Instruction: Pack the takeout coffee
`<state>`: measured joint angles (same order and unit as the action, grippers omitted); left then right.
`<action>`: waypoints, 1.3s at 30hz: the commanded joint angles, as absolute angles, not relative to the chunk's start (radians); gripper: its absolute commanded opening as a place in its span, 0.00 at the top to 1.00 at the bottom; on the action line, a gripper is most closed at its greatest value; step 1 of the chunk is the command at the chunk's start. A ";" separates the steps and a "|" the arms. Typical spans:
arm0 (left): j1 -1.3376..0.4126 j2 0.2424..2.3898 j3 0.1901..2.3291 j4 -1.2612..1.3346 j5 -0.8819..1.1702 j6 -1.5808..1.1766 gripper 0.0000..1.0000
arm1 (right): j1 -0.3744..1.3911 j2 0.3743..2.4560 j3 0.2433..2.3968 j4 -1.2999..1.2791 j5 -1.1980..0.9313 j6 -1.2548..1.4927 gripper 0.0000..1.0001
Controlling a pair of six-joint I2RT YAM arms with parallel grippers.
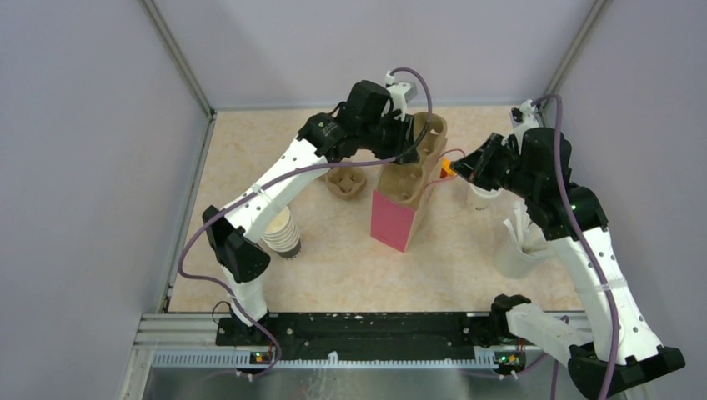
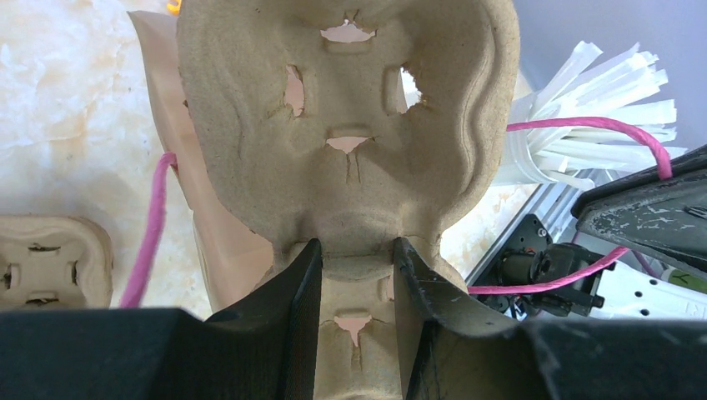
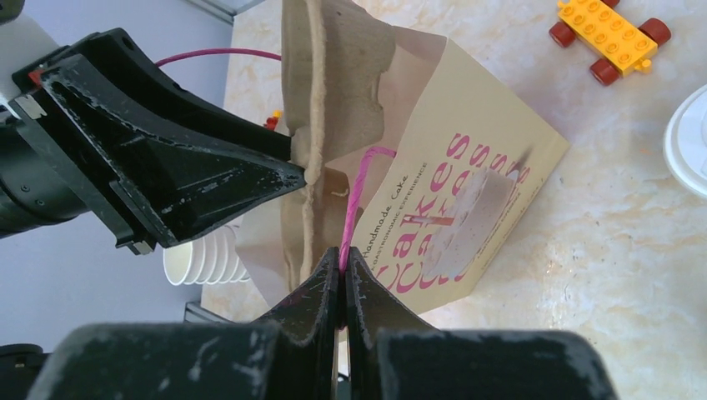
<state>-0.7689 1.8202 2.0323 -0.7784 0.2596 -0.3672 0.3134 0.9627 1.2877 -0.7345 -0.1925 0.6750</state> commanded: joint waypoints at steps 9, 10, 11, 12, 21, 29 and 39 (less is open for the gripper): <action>-0.798 1.837 2.145 -0.882 0.190 -0.367 0.76 | 0.316 0.992 1.298 -0.673 -0.190 0.657 1.00; -0.798 1.840 2.163 -0.902 0.192 -0.373 0.76 | 0.315 0.993 1.297 -0.670 -0.190 0.655 1.00; -0.798 1.846 2.184 -0.923 0.192 -0.376 0.76 | 0.315 0.992 1.296 -0.669 -0.189 0.653 1.00; -0.799 1.852 2.203 -0.943 0.191 -0.379 0.76 | 0.315 0.992 1.297 -0.669 -0.187 0.653 1.00; -0.799 1.859 2.247 -1.011 0.185 -0.407 0.77 | 0.316 0.983 1.300 -0.673 -0.179 0.647 1.00; -0.804 1.862 2.234 -1.063 0.156 -0.400 0.76 | 0.316 0.982 1.301 -0.675 -0.187 0.648 1.00; -0.820 1.897 2.223 -1.063 0.129 -0.405 0.77 | 0.316 0.975 1.267 -0.610 -0.248 0.657 1.00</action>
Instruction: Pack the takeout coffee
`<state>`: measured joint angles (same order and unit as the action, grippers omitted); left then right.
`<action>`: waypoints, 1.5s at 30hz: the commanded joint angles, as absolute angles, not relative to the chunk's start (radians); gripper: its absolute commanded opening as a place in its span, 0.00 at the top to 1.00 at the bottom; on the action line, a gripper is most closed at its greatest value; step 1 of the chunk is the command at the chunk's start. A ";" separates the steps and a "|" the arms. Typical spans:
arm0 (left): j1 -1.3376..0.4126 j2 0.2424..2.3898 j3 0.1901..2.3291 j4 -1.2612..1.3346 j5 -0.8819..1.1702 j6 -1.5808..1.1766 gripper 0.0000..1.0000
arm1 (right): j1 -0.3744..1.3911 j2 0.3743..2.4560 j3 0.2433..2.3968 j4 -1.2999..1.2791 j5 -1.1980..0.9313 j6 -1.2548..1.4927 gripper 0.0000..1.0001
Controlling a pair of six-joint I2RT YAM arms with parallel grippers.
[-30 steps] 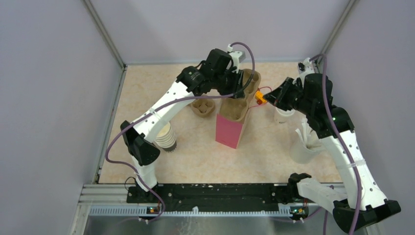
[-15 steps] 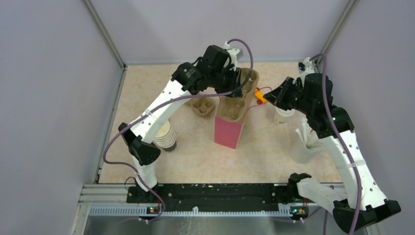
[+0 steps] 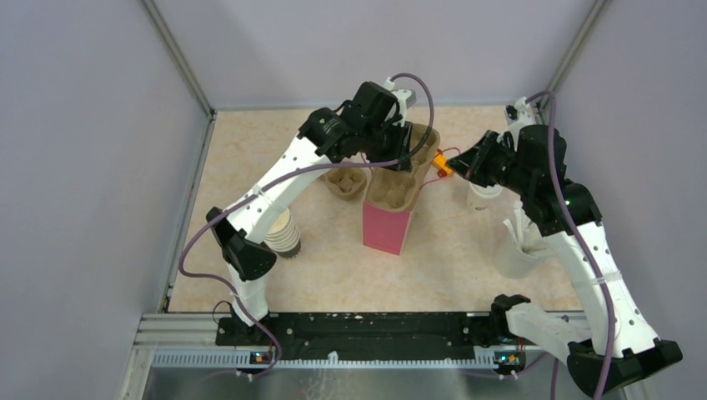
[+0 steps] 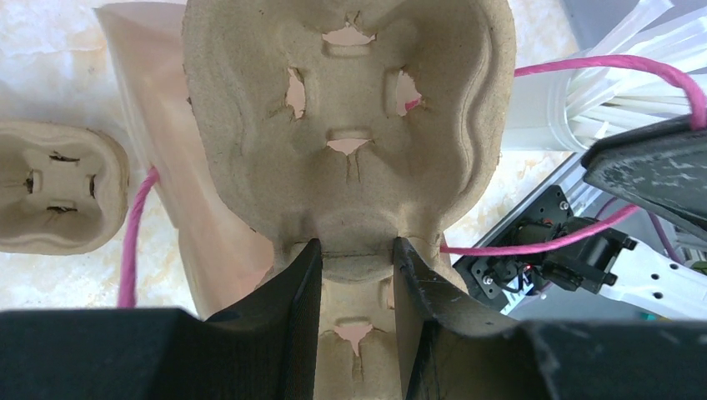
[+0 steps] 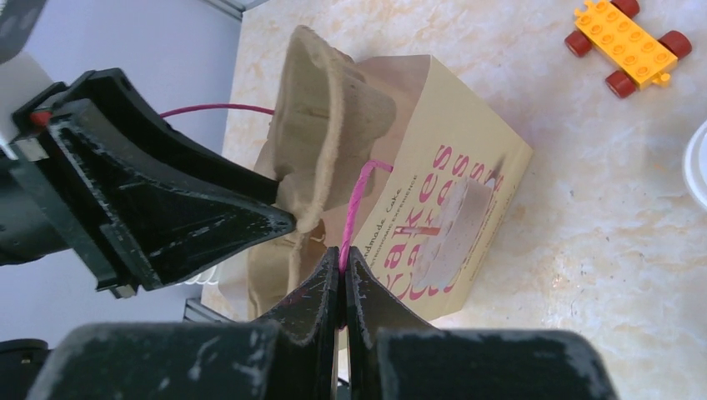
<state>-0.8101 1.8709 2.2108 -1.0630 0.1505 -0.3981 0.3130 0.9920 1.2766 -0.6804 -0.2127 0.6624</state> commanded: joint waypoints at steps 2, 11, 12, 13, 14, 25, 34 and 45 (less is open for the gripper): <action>-0.825 1.899 2.221 -1.068 0.108 -0.406 0.77 | 0.316 0.971 1.266 -0.604 -0.245 0.656 1.00; -0.830 1.892 2.179 -1.038 0.024 -0.387 0.80 | 0.316 0.970 1.261 -0.598 -0.251 0.651 1.00; -0.830 1.889 2.176 -1.025 0.019 -0.387 0.80 | 0.316 0.969 1.261 -0.600 -0.252 0.652 1.00; -0.830 1.888 2.174 -1.018 0.014 -0.387 0.80 | 0.317 0.970 1.260 -0.600 -0.253 0.650 1.00; -0.831 1.889 2.173 -1.015 0.010 -0.387 0.80 | 0.317 0.969 1.260 -0.600 -0.254 0.649 1.00; -0.830 1.901 2.186 -0.978 0.009 -0.401 0.80 | 0.317 0.968 1.242 -0.598 -0.272 0.643 1.00; -0.829 1.865 2.171 -0.949 -0.037 -0.413 0.81 | 0.316 0.967 1.242 -0.605 -0.270 0.643 1.00; -0.829 1.851 2.158 -0.917 -0.040 -0.414 0.82 | 0.316 0.965 1.233 -0.607 -0.267 0.649 1.00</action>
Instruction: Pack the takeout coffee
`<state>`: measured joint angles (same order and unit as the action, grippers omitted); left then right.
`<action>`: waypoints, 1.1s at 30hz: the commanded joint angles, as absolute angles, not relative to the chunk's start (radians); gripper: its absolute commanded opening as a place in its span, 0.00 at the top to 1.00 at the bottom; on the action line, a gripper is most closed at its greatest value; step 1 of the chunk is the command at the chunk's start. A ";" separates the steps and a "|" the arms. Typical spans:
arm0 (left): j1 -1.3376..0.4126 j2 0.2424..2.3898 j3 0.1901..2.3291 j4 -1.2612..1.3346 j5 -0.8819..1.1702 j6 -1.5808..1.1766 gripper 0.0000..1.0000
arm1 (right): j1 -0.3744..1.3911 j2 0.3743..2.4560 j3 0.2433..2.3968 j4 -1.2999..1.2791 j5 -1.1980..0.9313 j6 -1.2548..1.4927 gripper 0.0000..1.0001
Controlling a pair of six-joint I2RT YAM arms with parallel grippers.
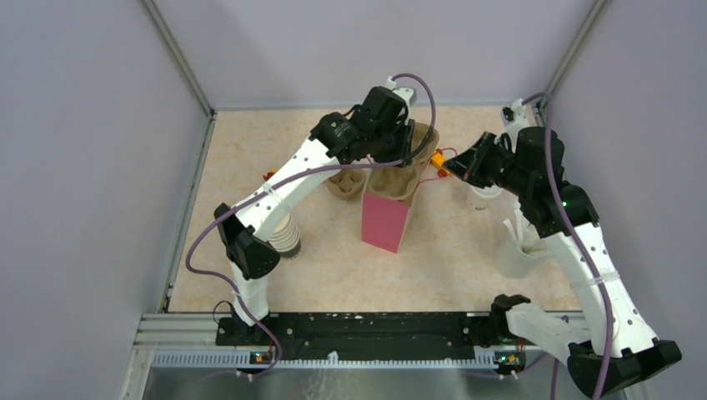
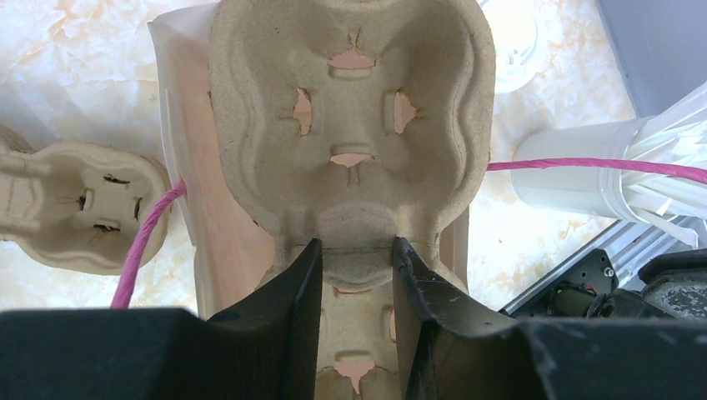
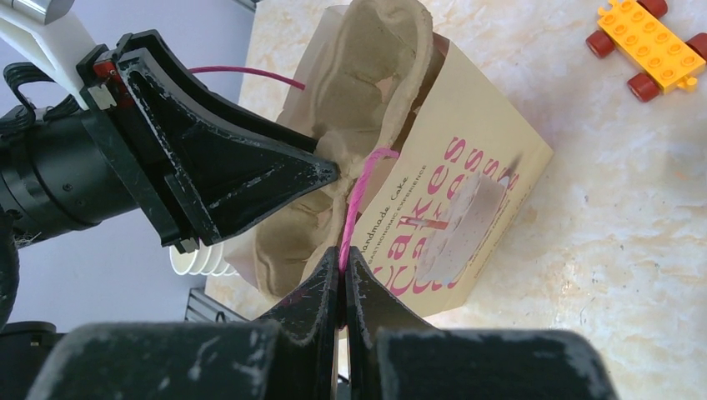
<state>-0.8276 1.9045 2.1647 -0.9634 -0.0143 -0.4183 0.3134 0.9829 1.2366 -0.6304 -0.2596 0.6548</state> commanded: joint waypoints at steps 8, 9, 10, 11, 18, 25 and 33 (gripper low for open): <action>-0.828 1.848 2.093 -0.948 -0.046 -0.397 0.82 | 0.317 0.966 1.237 -0.607 -0.253 0.643 1.00; -0.828 1.843 2.083 -0.947 -0.049 -0.398 0.82 | 0.317 0.966 1.239 -0.606 -0.253 0.639 1.00; -0.828 1.839 2.075 -0.944 -0.053 -0.400 0.82 | 0.316 0.966 1.238 -0.608 -0.254 0.639 1.00; -0.830 1.833 2.068 -0.936 -0.054 -0.400 0.82 | 0.316 0.969 1.239 -0.611 -0.255 0.638 1.00; -0.827 1.842 2.111 -0.903 -0.050 -0.428 0.82 | 0.317 0.970 1.240 -0.606 -0.258 0.635 1.00; -0.819 1.849 2.140 -0.896 -0.092 -0.416 0.83 | 0.316 0.977 1.241 -0.610 -0.274 0.630 1.00; -0.819 1.765 2.023 -0.754 -0.115 -0.415 0.83 | 0.316 0.963 1.218 -0.610 -0.272 0.624 1.00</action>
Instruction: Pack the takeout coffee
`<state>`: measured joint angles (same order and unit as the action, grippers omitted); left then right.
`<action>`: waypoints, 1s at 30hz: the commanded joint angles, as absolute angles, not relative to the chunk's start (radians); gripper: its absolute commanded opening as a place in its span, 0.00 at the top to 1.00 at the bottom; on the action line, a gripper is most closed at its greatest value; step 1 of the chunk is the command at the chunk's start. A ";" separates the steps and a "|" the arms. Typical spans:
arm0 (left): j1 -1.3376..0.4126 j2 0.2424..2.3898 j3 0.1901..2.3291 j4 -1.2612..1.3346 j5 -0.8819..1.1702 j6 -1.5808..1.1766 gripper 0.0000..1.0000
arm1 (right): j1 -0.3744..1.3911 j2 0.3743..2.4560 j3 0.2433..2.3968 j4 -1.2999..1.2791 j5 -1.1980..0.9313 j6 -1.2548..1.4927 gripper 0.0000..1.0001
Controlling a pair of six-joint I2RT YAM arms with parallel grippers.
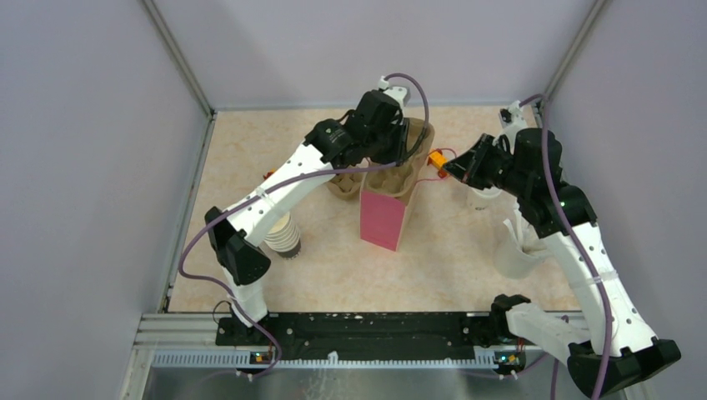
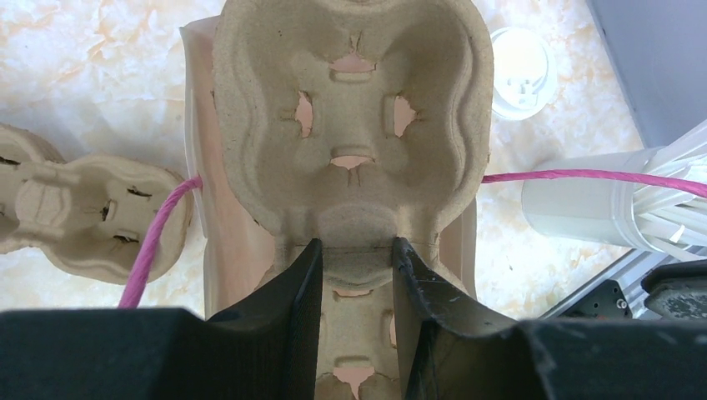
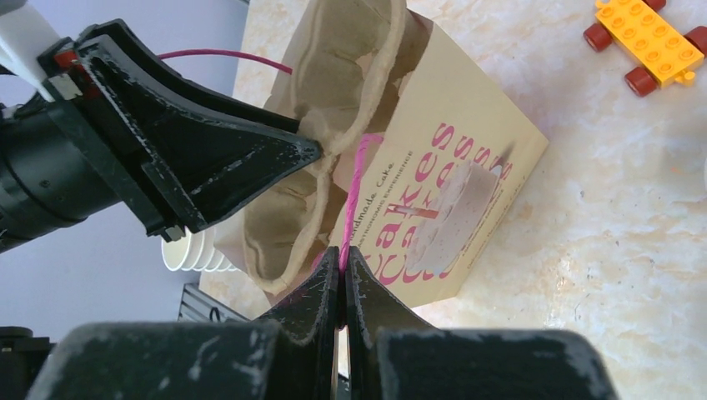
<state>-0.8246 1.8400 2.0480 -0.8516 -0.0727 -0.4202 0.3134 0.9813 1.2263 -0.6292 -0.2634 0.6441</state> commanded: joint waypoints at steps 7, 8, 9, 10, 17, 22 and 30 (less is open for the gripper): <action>-0.819 1.764 2.017 -0.747 -0.071 -0.408 0.82 | 0.316 0.963 1.219 -0.610 -0.277 0.623 1.00; -0.819 1.759 2.020 -0.737 -0.061 -0.419 0.82 | 0.316 0.962 1.220 -0.614 -0.278 0.621 1.00; -0.820 1.756 2.022 -0.730 -0.058 -0.428 0.82 | 0.316 0.960 1.220 -0.614 -0.278 0.620 1.00; -0.820 1.752 2.020 -0.726 -0.057 -0.431 0.82 | 0.316 0.960 1.219 -0.615 -0.278 0.618 1.00; -0.819 1.717 1.964 -0.681 -0.041 -0.422 0.83 | 0.316 0.963 1.220 -0.612 -0.281 0.619 1.00; -0.820 1.685 1.918 -0.641 -0.075 -0.407 0.83 | 0.317 0.963 1.217 -0.610 -0.282 0.622 1.00; -0.819 1.658 1.859 -0.600 -0.046 -0.401 0.83 | 0.317 0.965 1.215 -0.604 -0.285 0.625 1.00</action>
<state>-0.8234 1.7309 1.8992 -0.6933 -0.0628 -0.4049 0.3134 0.9806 1.2171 -0.6292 -0.2737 0.6357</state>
